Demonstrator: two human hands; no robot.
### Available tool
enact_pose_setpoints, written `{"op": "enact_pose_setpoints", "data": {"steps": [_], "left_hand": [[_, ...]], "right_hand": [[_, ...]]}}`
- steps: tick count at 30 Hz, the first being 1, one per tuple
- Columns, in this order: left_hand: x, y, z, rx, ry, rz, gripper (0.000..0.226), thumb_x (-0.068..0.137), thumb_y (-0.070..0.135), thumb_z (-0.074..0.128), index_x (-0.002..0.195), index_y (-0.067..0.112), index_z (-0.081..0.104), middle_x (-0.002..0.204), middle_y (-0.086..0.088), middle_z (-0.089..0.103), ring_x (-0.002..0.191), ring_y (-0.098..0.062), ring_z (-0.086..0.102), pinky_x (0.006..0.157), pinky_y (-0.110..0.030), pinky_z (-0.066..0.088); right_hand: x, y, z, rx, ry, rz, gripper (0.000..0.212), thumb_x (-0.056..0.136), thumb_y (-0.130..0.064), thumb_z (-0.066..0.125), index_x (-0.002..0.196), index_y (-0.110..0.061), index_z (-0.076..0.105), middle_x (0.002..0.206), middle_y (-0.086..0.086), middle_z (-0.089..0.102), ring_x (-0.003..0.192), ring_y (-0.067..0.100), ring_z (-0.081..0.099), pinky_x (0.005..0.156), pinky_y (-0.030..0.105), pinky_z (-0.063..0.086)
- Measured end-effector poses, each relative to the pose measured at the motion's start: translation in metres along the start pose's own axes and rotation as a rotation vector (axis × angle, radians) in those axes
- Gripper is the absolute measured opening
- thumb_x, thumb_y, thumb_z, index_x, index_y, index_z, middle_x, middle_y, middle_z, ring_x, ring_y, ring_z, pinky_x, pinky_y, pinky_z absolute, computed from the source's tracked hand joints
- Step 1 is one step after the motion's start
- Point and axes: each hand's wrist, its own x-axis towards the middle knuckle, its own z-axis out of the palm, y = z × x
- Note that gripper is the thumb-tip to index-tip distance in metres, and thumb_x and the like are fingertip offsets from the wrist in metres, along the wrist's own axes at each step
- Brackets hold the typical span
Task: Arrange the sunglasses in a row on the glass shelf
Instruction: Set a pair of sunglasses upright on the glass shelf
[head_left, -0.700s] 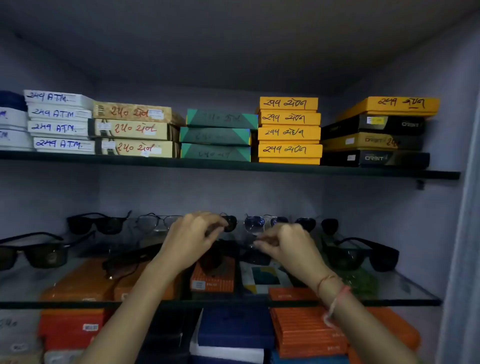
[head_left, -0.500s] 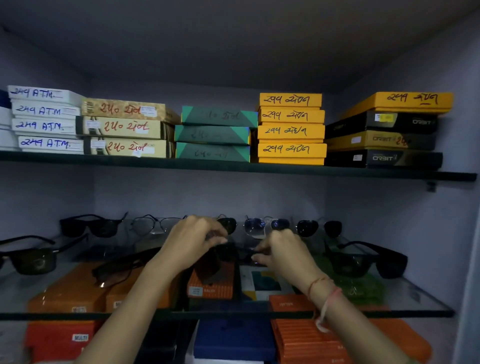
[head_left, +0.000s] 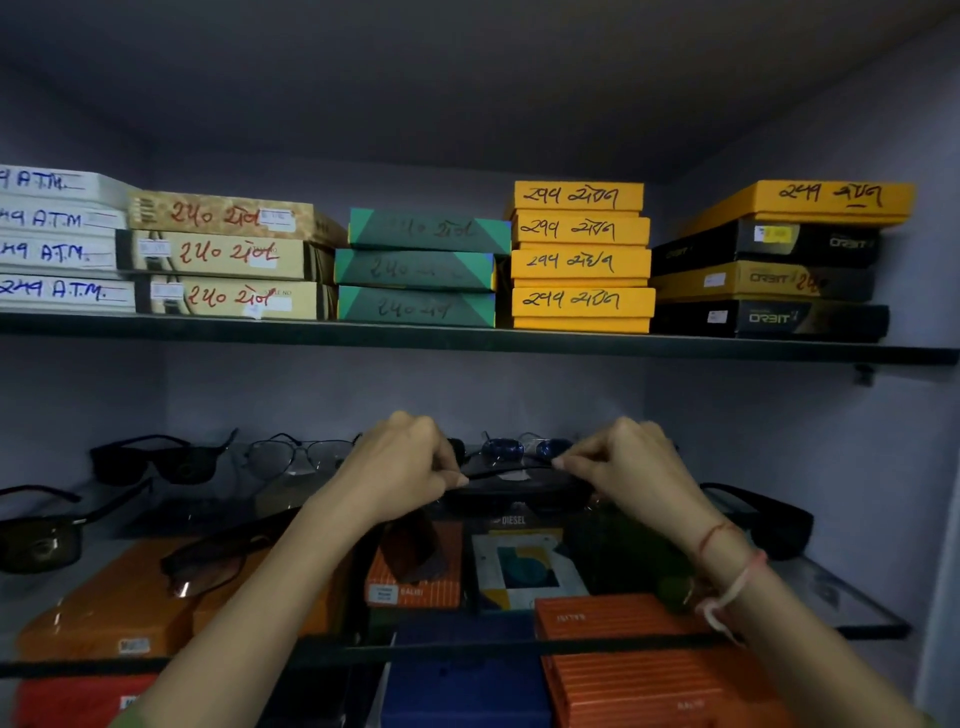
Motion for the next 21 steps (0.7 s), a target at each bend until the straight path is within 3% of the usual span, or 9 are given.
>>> {"op": "enact_pose_setpoints", "data": {"steps": [2, 4, 6, 10, 16, 21], "left_hand": [[0.001, 0.006, -0.001, -0.020, -0.006, -0.018, 0.016, 0.083, 0.031, 0.073, 0.086, 0.018, 0.083, 0.080, -0.002, 0.079, 0.068, -0.016, 0.066, 0.061, -0.031, 0.054], [0.004, 0.009, 0.000, -0.054, -0.031, -0.069, 0.016, 0.080, 0.027, 0.074, 0.083, 0.014, 0.083, 0.078, -0.004, 0.079, 0.072, -0.019, 0.070, 0.069, -0.036, 0.060], [0.009, 0.016, 0.002, -0.079, -0.080, -0.136, 0.017, 0.077, 0.021, 0.073, 0.076, 0.007, 0.081, 0.072, -0.009, 0.077, 0.070, -0.024, 0.071, 0.066, -0.037, 0.059], [0.018, 0.030, 0.007, -0.091, -0.169, -0.264, 0.030, 0.079, 0.018, 0.066, 0.051, 0.009, 0.058, 0.052, -0.001, 0.059, 0.046, -0.015, 0.048, 0.045, -0.025, 0.036], [0.027, 0.041, 0.017, -0.145, -0.293, -0.352, 0.026, 0.083, 0.021, 0.064, 0.058, 0.015, 0.060, 0.050, 0.005, 0.060, 0.053, -0.005, 0.053, 0.055, -0.021, 0.040], [0.028, 0.045, 0.018, -0.159, -0.316, -0.370, 0.025, 0.083, 0.024, 0.065, 0.060, 0.016, 0.061, 0.052, 0.004, 0.061, 0.057, -0.007, 0.055, 0.060, -0.022, 0.042]], "right_hand": [[0.000, 0.003, -0.004, -0.075, 0.059, 0.025, 0.016, 0.086, -0.029, 0.072, 0.089, -0.017, 0.082, 0.084, 0.001, 0.080, 0.067, 0.012, 0.069, 0.076, 0.033, 0.061], [-0.001, 0.007, -0.008, -0.101, 0.091, 0.058, 0.014, 0.083, -0.027, 0.075, 0.089, -0.016, 0.082, 0.091, 0.003, 0.081, 0.080, 0.016, 0.072, 0.083, 0.033, 0.059], [-0.002, 0.010, -0.012, -0.121, 0.101, 0.096, 0.014, 0.081, -0.023, 0.076, 0.092, -0.016, 0.082, 0.097, 0.004, 0.080, 0.089, 0.020, 0.072, 0.086, 0.032, 0.058], [-0.002, 0.018, -0.016, -0.127, 0.044, 0.142, 0.011, 0.079, -0.016, 0.075, 0.086, -0.016, 0.083, 0.094, 0.003, 0.081, 0.093, 0.020, 0.071, 0.089, 0.031, 0.056], [0.001, 0.035, -0.014, -0.118, -0.034, 0.191, 0.011, 0.078, -0.010, 0.072, 0.079, -0.014, 0.083, 0.087, 0.004, 0.080, 0.087, 0.019, 0.071, 0.082, 0.030, 0.058], [0.005, 0.043, -0.011, -0.123, -0.071, 0.206, 0.010, 0.077, -0.008, 0.072, 0.075, -0.007, 0.082, 0.083, 0.006, 0.080, 0.082, 0.019, 0.072, 0.076, 0.030, 0.059]]}}
